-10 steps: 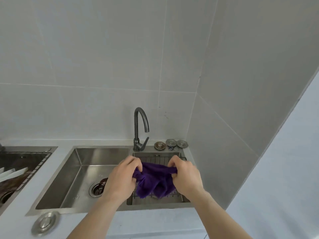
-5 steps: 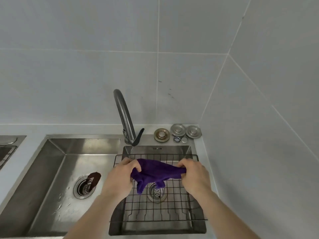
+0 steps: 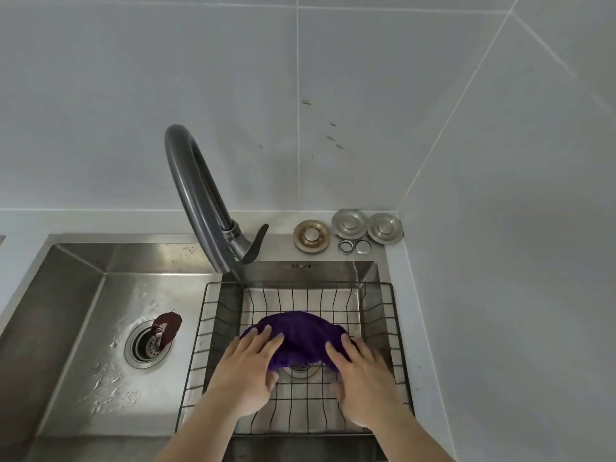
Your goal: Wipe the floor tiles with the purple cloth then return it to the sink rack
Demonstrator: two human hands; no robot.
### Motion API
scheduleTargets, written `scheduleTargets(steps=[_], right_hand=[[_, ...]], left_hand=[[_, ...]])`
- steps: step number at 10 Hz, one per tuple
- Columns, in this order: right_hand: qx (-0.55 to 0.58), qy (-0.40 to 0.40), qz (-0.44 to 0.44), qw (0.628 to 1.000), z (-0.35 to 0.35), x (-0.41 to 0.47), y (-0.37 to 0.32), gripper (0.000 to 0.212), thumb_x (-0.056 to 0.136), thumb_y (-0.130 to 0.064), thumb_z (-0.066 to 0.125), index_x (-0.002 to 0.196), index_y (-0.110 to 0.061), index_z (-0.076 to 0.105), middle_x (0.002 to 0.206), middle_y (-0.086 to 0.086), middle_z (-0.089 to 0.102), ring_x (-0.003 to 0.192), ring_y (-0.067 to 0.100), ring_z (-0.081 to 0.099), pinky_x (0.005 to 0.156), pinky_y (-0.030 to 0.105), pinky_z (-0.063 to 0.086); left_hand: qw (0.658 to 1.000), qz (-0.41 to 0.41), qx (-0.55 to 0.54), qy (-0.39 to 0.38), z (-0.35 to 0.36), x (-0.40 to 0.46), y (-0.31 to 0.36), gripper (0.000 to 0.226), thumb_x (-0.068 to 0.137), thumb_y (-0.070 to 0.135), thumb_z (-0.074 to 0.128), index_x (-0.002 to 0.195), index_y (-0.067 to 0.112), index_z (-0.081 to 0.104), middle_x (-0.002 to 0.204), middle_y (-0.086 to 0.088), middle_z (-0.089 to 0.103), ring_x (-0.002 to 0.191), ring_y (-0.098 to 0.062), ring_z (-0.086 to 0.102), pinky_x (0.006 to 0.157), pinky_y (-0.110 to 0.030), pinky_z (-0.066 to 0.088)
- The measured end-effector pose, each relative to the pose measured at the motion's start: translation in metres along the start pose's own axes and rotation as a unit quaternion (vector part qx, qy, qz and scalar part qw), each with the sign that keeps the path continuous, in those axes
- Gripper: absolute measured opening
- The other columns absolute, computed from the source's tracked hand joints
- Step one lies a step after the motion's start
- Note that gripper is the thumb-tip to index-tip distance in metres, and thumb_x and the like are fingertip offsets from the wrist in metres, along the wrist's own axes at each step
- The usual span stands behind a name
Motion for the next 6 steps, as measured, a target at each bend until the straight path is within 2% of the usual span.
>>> scheduleTargets(steps=[1,2,4,6], right_hand=[[0.0,-0.03,0.004,1.0,0.017,-0.003,0.001,0.07,0.104,-0.047,0.044,0.165,-0.03,0.013,0.175,0.005,0.006,0.161,0.03,0.004,0.13,0.05,0.007],[0.031,0.012,0.004,0.999,0.007,-0.008,0.001,0.067,0.105,-0.046,0.044,0.164,-0.03,0.017,0.174,0.004,0.017,0.16,0.027,0.014,0.13,0.047,0.013],[0.106,0.068,0.03,0.992,-0.027,-0.035,-0.007,0.063,0.104,-0.043,0.048,0.162,-0.03,0.027,0.17,0.001,0.027,0.153,0.024,0.031,0.119,0.04,0.037],[0.108,0.112,0.034,0.987,-0.06,-0.092,-0.04,0.063,0.104,-0.044,0.05,0.161,-0.029,0.029,0.168,-0.001,0.029,0.147,0.024,0.038,0.118,0.04,0.04]], left_hand=[[0.999,0.012,0.022,-0.037,0.016,0.001,0.007,0.068,0.103,0.049,0.036,0.163,0.034,0.008,0.174,0.002,-0.006,0.161,-0.023,-0.007,0.13,-0.044,-0.001],[0.999,0.018,0.023,-0.02,0.012,-0.003,0.01,0.067,0.103,0.049,0.038,0.163,0.033,0.013,0.174,0.002,0.005,0.161,-0.021,0.001,0.13,-0.043,0.003],[0.999,0.018,-0.012,0.033,-0.018,-0.034,0.008,0.06,0.103,0.046,0.038,0.16,0.035,0.022,0.171,0.005,0.022,0.158,-0.018,0.017,0.13,-0.039,0.012],[0.995,0.038,-0.021,0.096,-0.05,-0.099,0.006,0.06,0.102,0.049,0.04,0.158,0.034,0.028,0.166,0.009,0.031,0.154,-0.017,0.026,0.127,-0.037,0.018]])
Point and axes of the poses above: each hand's wrist, its own x-axis towards the middle knuckle, its own z-axis out of the palm, y = z × x, the point moved 9 cm from there along x, towards the middle knuckle
